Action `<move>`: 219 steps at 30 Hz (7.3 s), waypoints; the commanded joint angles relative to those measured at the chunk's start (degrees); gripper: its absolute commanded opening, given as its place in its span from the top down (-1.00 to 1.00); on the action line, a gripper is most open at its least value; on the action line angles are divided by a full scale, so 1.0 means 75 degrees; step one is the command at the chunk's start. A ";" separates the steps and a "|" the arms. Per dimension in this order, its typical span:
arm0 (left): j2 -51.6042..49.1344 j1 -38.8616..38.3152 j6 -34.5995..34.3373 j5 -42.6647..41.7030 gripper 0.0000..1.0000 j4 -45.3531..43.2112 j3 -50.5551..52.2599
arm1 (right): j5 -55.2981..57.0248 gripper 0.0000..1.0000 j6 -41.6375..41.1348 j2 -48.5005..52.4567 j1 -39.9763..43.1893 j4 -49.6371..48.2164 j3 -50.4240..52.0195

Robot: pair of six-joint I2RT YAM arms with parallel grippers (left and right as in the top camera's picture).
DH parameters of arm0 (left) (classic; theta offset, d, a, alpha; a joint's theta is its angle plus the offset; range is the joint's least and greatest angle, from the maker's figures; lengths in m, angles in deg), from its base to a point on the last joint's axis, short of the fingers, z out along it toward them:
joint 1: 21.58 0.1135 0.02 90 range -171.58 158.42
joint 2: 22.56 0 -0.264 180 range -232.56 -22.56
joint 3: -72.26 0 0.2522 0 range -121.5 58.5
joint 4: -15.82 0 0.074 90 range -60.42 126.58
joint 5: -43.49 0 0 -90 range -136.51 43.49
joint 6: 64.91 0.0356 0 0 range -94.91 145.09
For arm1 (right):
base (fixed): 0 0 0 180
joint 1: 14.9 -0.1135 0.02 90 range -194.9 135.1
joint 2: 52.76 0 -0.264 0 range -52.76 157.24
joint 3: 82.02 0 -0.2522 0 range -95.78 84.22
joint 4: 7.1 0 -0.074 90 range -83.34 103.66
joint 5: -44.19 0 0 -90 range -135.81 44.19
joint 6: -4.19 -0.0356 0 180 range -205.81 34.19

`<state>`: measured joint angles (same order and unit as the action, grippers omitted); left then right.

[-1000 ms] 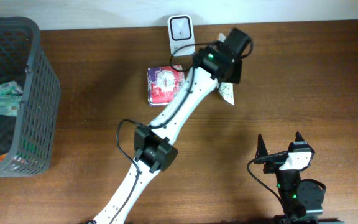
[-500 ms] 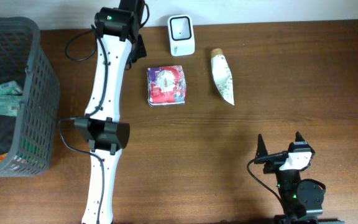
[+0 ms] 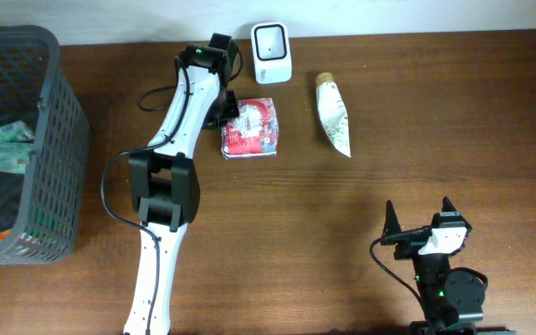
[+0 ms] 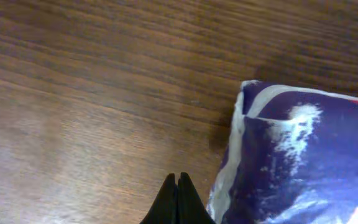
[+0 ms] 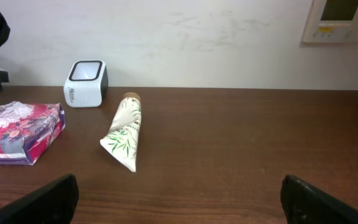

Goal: Scan the item barcode

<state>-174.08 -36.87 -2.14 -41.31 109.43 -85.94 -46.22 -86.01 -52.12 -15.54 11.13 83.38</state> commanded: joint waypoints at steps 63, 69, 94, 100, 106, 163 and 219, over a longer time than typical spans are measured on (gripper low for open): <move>0.4048 0.5995 0.1058 0.1638 -0.90 0.1102 -0.0289 | 0.0064 -0.97 -0.0061 -0.0044 -0.0064 0.0020 0.0070; 0.4048 0.6053 0.3937 0.1396 -0.99 -0.1553 0.2626 | 0.0064 -0.97 -0.0061 -0.0044 -0.0064 0.0020 0.0070; 0.4004 0.6438 0.4336 0.1408 -0.50 -0.6376 0.6860 | 0.0061 -0.97 -0.0061 -0.0044 -0.0064 0.0020 0.0070; 0.3998 0.6470 0.2189 0.0580 -0.47 -0.6516 0.6863 | 0.0061 -0.97 -0.0061 -0.0044 -0.0064 0.0020 0.0070; 0.3791 0.6543 0.1786 0.0341 -0.54 -0.6933 0.6863 | 0.0061 -0.97 -0.0061 -0.0044 -0.0064 0.0020 0.0070; 0.3346 -0.1655 0.0833 -0.0717 0.53 -0.6443 0.6397 | 0.0064 -0.97 -0.0061 -0.0044 -0.0064 0.0020 0.0070; 0.3066 0.6321 -0.0568 0.0149 -0.96 -0.6595 0.5126 | 0.0061 -0.97 -0.0064 -0.0044 -0.0064 0.0020 0.0070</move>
<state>-147.96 10.06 -3.67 -40.62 61.87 -47.14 -46.22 -86.04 -52.14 -15.54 11.15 83.38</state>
